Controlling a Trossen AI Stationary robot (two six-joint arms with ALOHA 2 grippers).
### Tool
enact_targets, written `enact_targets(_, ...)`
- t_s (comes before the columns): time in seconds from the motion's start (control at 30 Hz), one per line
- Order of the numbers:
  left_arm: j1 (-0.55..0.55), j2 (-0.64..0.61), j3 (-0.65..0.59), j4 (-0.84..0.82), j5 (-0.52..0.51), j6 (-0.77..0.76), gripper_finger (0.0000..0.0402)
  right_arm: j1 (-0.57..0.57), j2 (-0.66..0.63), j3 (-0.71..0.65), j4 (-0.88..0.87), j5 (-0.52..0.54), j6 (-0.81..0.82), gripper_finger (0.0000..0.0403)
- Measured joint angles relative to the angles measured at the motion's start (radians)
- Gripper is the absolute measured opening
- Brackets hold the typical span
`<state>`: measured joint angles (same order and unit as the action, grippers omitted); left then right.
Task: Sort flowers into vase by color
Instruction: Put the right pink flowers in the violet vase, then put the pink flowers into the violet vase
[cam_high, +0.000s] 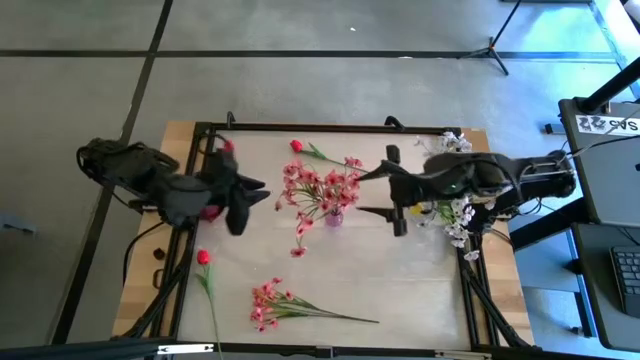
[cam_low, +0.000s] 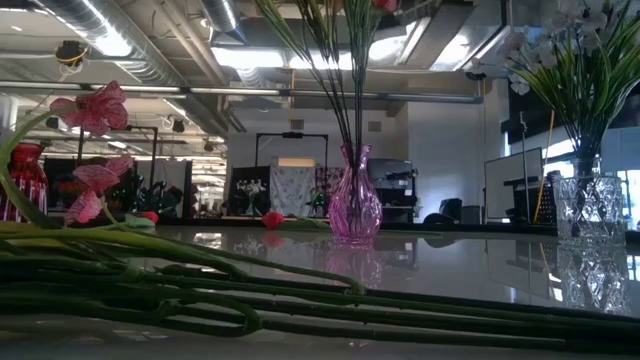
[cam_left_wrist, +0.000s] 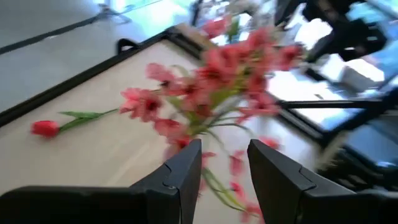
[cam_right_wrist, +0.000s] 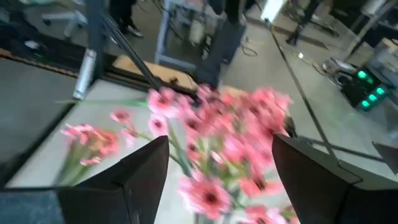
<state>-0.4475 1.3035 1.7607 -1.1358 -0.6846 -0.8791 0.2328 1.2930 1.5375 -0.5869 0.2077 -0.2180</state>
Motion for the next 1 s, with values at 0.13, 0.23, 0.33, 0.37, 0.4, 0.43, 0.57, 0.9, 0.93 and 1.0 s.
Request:
enact_targets(0.13,-0.082,-0.041,0.0,0.071,0.011,0.018,0.013,0.08,0.0,0.035,0.003,0.009,0.026,0.0284)
enact_targets(0.23,-0.143,-0.06,0.0,0.158,0.053,0.058,0.013,0.142,0.0,0.039,0.012,0.011,0.058,0.0284)
enact_targets(0.33,-0.196,-0.064,0.0,0.235,0.102,0.089,0.013,0.215,0.0,0.039,-0.012,0.021,0.119,0.0284)
enact_targets(0.37,-0.212,-0.064,0.0,0.251,0.117,0.1,0.013,0.24,0.0,0.039,-0.022,0.021,0.146,0.0284)
enact_targets(0.4,-0.229,-0.064,0.0,0.261,0.13,0.103,0.013,0.265,0.005,0.039,-0.03,0.025,0.176,0.0284)
enact_targets(0.43,-0.247,-0.063,0.0,0.266,0.133,0.103,0.013,0.29,0.01,0.039,-0.036,0.038,0.215,0.0284)
enact_targets(0.57,-0.321,-0.056,0.0,0.264,0.137,0.078,0.013,0.41,0.05,0.039,-0.074,0.105,0.38,0.0284)
enact_targets(0.9,-0.547,0.014,0.0,0.227,0.132,-0.053,0.013,0.604,0.285,0.039,-0.033,0.204,0.815,0.0284)
enact_targets(0.93,-0.568,0.025,0.0,0.227,0.124,-0.055,0.013,0.612,0.313,0.039,-0.005,0.205,0.852,0.0284)
enact_targets(1.0,-0.602,0.042,0.0,0.223,0.098,-0.054,0.013,0.628,0.371,0.039,0.045,0.209,0.935,0.0284)
